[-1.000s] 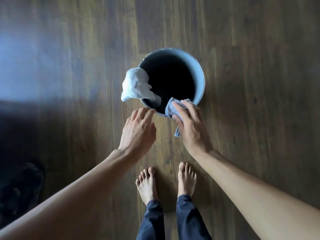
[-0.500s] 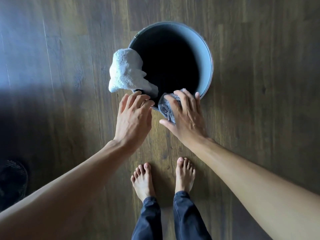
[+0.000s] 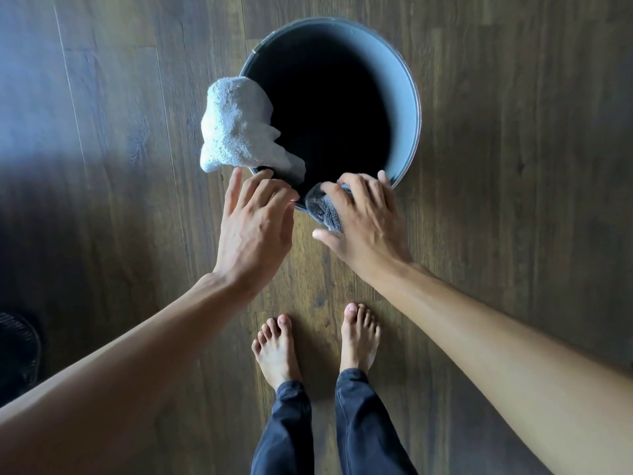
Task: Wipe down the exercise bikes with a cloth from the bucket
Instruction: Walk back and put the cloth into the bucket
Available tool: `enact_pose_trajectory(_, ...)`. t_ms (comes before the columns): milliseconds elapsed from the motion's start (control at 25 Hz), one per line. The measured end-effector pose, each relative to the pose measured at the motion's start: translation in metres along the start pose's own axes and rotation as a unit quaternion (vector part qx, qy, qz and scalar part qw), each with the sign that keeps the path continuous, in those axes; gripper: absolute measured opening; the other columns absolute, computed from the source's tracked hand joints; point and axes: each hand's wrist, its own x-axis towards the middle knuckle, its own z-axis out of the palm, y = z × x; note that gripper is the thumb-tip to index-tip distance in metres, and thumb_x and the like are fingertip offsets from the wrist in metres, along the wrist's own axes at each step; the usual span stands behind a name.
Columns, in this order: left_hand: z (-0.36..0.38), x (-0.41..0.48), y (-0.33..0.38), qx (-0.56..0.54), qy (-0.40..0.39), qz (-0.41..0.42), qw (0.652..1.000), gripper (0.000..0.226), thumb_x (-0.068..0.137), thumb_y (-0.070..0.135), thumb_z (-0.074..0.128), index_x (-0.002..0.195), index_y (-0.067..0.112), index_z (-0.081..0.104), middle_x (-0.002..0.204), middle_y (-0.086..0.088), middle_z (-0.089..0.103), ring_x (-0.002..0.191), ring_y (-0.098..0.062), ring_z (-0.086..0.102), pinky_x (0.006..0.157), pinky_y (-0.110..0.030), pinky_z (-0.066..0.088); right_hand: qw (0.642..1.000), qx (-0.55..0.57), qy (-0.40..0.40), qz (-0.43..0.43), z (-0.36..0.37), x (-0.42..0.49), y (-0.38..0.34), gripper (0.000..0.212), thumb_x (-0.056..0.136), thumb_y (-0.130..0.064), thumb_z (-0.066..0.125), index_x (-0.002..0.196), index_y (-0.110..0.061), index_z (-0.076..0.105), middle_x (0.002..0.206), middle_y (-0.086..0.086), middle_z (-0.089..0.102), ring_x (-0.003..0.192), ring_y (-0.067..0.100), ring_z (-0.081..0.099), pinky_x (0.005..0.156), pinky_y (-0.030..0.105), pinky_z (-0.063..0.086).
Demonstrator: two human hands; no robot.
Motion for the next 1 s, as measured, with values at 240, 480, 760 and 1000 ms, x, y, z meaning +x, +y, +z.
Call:
enact_pose_trajectory(240,-0.006,0.0,0.001,-0.005,-0.02,-0.007,1.0,0.023,0.094,0.007,0.055,0.111,0.013,0.069,0.116,-0.002,0.068,0.129,-0.023,0.048,0.122,-0.05,0.015,0.976,0.097,-0.193,0.0,-0.055,0.016,0.014,0.083,0.082,-0.04,0.079,0.152,-0.026,0.037,0.155,-0.002,0.038,0.146,0.02,0.031,0.123,0.043,0.0)
enact_pose_trajectory(480,-0.007,0.001,-0.001,-0.003,-0.039,-0.001,0.999,0.024,0.095,0.009,0.056,0.115,0.012,0.067,0.117,-0.002,0.067,0.132,-0.024,0.047,0.123,-0.047,0.009,0.981,0.107,-0.16,-0.015,-0.047,0.019,0.01,0.066,0.082,-0.018,0.079,0.142,-0.022,0.051,0.143,-0.002,0.055,0.135,0.019,0.043,0.114,0.028,0.017)
enact_pose_trajectory(760,-0.008,0.001,0.001,0.006,-0.057,-0.001,0.998,0.028,0.094,0.01,0.056,0.12,0.011,0.066,0.127,-0.006,0.064,0.137,-0.027,0.044,0.123,-0.046,0.008,0.985,0.086,-0.148,0.0,-0.043,0.019,0.009,0.06,0.086,-0.021,0.077,0.141,-0.024,0.055,0.129,-0.002,0.063,0.121,0.021,0.051,0.103,0.025,0.027)
enact_pose_trajectory(1000,-0.02,0.001,0.007,0.002,-0.065,-0.007,0.998,0.033,0.093,0.01,0.057,0.126,0.009,0.063,0.13,-0.007,0.062,0.129,-0.027,0.049,0.11,-0.039,0.036,0.98,0.118,-0.157,0.017,-0.049,0.016,0.007,0.075,0.08,-0.018,0.082,0.147,-0.021,0.047,0.145,-0.001,0.05,0.134,0.021,0.042,0.119,0.03,0.013)
